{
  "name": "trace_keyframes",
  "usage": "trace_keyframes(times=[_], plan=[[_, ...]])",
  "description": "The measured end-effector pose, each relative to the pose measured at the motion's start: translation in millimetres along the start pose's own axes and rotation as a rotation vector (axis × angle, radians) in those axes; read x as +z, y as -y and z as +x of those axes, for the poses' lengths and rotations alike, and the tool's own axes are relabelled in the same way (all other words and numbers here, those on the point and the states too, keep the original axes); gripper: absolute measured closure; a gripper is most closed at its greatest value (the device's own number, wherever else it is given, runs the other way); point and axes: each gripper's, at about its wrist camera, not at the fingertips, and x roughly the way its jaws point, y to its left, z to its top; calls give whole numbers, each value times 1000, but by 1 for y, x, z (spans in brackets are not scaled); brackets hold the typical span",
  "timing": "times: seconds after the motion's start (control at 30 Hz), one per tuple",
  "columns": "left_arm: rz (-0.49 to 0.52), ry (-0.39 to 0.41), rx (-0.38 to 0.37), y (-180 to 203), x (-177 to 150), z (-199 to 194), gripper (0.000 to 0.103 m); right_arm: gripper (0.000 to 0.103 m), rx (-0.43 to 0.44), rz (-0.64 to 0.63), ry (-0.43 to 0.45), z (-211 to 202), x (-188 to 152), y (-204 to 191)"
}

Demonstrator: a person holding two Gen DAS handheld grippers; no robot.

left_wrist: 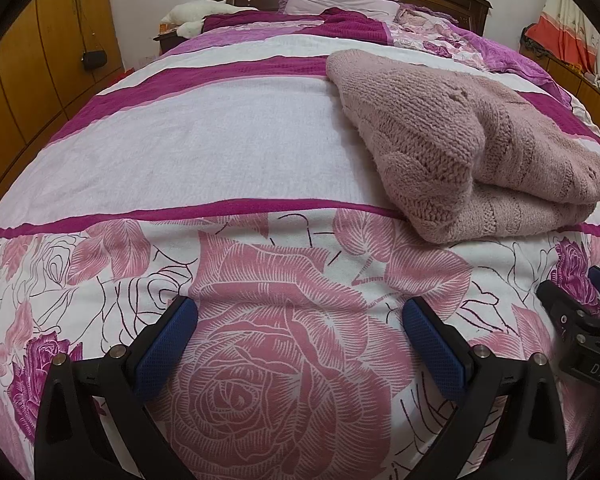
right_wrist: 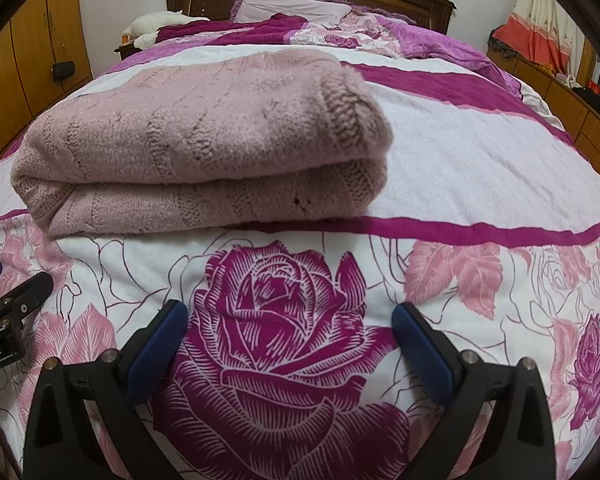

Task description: Fold small clothes

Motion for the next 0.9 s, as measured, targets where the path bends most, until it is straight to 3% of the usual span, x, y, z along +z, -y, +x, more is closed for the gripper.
trace_keyframes(times=[0.9], plan=[[3, 1, 5, 2, 0, 0, 17, 0, -1, -2, -1, 0, 0, 0]])
